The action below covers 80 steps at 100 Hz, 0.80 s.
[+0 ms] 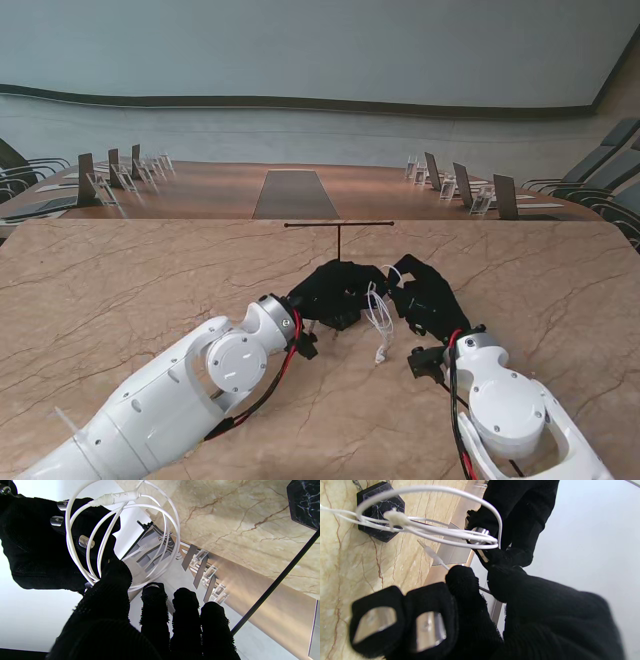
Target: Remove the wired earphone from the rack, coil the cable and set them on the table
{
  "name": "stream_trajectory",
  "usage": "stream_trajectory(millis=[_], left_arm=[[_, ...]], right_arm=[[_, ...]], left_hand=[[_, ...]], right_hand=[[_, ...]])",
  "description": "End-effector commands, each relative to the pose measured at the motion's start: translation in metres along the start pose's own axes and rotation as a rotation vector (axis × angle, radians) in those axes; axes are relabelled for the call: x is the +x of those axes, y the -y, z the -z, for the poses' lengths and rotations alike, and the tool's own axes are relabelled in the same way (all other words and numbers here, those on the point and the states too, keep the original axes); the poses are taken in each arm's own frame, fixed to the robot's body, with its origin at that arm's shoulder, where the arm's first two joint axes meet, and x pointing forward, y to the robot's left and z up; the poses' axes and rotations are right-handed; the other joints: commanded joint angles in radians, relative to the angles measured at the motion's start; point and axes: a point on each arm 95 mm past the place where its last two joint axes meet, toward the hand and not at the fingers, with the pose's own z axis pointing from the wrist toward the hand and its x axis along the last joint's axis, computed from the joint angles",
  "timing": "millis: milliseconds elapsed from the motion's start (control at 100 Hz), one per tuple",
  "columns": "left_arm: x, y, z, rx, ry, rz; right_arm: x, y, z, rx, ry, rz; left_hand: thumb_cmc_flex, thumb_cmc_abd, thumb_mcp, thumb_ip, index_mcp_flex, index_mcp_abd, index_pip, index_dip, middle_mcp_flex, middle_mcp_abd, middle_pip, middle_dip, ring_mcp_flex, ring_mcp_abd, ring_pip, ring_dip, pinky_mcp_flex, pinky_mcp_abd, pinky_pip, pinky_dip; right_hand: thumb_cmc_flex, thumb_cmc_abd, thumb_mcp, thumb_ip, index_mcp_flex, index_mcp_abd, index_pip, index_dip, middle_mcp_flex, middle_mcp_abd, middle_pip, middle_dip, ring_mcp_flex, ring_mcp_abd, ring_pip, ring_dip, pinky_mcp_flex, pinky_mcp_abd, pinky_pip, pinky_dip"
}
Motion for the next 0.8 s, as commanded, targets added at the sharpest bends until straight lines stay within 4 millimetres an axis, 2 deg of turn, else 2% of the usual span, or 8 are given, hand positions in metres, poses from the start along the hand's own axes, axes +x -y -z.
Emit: stream_trajectory(millis=[0, 110, 300, 790], left_arm=[[0.0009, 0.0007, -0.0012, 0.009, -0.004, 0.001], [-0.0015, 0.0002, -0.0003, 0.014, 0.000, 0.003], [-0.0039, -0.0031, 0.0003, 0.013, 0.005, 0.010], [-0.0024, -0.0073, -0.0043, 0.026, -0.001, 0.032]], right_arm=[[-0.0015, 0.0025, 0.0015, -0.005, 0.009, -0.020], [-0.0007, -0.0006, 0.0012, -0.016, 0.002, -0.034], [-0.0007, -0.0044, -0.0005, -0.036, 0.003, -0.099], [0.0000, 0.0005, -0.0008, -0.009, 0.017, -0.146]], left_hand=[[0.082, 0.073, 0.011, 0.078, 0.007, -0.077, 0.126, 0.063, 0.015, 0.005, 0.031, 0.002, 0.011, 0.007, 0.031, 0.003, 0.003, 0.005, 0.040, 0.031], [0.082, 0.075, 0.010, 0.079, 0.007, -0.079, 0.126, 0.063, 0.016, 0.006, 0.031, 0.002, 0.011, 0.008, 0.031, 0.003, 0.003, 0.005, 0.040, 0.031], [0.082, 0.077, 0.006, 0.080, 0.007, -0.082, 0.128, 0.065, 0.019, 0.007, 0.032, 0.000, 0.014, 0.009, 0.032, 0.002, 0.005, 0.007, 0.041, 0.031], [0.088, 0.081, -0.002, 0.082, 0.007, -0.081, 0.131, 0.067, 0.022, 0.006, 0.034, -0.002, 0.018, 0.010, 0.035, 0.001, 0.009, 0.009, 0.043, 0.032]], right_hand=[[0.011, 0.014, 0.008, 0.023, 0.000, 0.032, 0.061, 0.011, -0.003, 0.139, 0.054, 0.018, 0.041, 0.035, 0.060, 0.013, 0.048, 0.022, 0.149, 0.032], [0.010, 0.015, 0.008, 0.023, 0.000, 0.033, 0.063, 0.010, 0.003, 0.135, 0.054, 0.017, 0.041, 0.024, 0.072, 0.020, 0.052, 0.007, 0.176, 0.046], [0.014, 0.010, 0.017, 0.022, 0.003, 0.038, 0.061, 0.009, -0.004, 0.159, 0.048, 0.009, 0.041, 0.014, 0.103, 0.057, 0.060, -0.038, 0.237, 0.092], [0.017, 0.006, 0.024, 0.017, 0.007, 0.053, 0.061, 0.010, -0.006, 0.169, 0.048, 0.006, 0.041, 0.016, 0.100, 0.063, 0.060, -0.039, 0.233, 0.097]])
